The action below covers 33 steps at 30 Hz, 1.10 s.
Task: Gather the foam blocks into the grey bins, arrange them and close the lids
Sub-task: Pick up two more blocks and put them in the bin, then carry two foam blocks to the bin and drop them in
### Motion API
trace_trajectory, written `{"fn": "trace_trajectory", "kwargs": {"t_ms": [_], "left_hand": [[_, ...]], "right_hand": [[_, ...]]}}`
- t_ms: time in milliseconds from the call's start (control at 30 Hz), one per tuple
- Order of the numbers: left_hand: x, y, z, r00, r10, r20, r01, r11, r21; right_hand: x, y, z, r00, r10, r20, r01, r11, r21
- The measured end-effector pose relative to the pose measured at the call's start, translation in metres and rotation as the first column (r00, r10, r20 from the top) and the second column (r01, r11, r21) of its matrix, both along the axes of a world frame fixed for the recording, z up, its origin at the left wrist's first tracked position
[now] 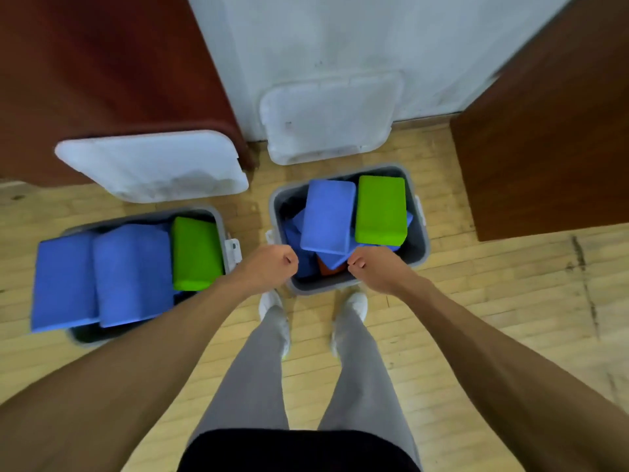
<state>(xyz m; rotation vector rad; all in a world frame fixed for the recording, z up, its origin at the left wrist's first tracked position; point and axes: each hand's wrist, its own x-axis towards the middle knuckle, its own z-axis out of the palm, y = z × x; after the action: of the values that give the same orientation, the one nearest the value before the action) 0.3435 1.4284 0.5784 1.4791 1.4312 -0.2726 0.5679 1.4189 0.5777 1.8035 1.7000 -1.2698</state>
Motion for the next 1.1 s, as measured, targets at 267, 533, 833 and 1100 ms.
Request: {"fn": "trace_trajectory", "kwargs": {"t_ms": [267,533,833,1100], "left_hand": [[-0.055,-0.094,0.111,0.961,0.273,-0.037,-0.270,0.961,0.067],[-0.037,-0.289,0.128,0.354,0.932,0.075,-0.932,0.358,-0.053],[-0.012,-0.498,0.128,-0.297,0.954,0.022,-0.950,-0.293,-0.111],[-0.017,-0.668,0.129,-0.703,0.709,0.059,-0.710,-0.696,-0.105]], "right_hand": [[-0.016,-0.044,0.119,0.984,0.100,-0.148,-0.081,0.988,0.129],[0.023,-0.137,0.092,0.932,-0.215,-0.292,0.179,0.973,-0.145],[-0.022,-0.194,0.082,0.974,0.051,-0.219,-0.090,0.980,-0.176],[-0.172,-0.305,0.081,0.832,0.537,-0.139,-0.555,0.816,-0.164]]}}
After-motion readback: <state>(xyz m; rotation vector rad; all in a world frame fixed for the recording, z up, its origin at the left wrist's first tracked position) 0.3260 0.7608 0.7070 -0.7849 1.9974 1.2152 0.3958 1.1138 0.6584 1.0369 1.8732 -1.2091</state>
